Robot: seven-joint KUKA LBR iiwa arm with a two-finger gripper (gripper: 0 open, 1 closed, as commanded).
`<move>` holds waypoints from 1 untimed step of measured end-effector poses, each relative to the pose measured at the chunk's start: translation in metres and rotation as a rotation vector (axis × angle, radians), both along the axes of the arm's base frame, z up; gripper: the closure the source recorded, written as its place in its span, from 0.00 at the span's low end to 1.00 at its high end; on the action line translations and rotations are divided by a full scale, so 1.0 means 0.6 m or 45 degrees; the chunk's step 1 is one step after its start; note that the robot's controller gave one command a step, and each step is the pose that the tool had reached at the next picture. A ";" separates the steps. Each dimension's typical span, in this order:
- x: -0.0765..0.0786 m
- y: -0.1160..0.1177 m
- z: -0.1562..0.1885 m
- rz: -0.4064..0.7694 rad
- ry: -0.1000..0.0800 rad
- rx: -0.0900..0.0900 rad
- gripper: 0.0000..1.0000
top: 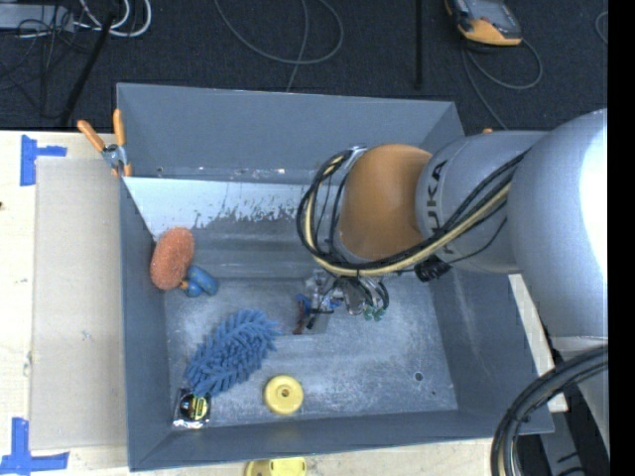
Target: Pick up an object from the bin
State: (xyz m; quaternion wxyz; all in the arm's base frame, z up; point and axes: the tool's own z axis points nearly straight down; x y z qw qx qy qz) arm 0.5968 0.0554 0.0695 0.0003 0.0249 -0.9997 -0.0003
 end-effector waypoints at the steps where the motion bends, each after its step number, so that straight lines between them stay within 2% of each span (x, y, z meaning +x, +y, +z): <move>1: 0.000 0.000 0.000 0.000 0.000 0.000 1.00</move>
Offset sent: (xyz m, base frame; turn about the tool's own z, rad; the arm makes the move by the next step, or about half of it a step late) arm 0.0083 -0.0296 0.0576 0.0082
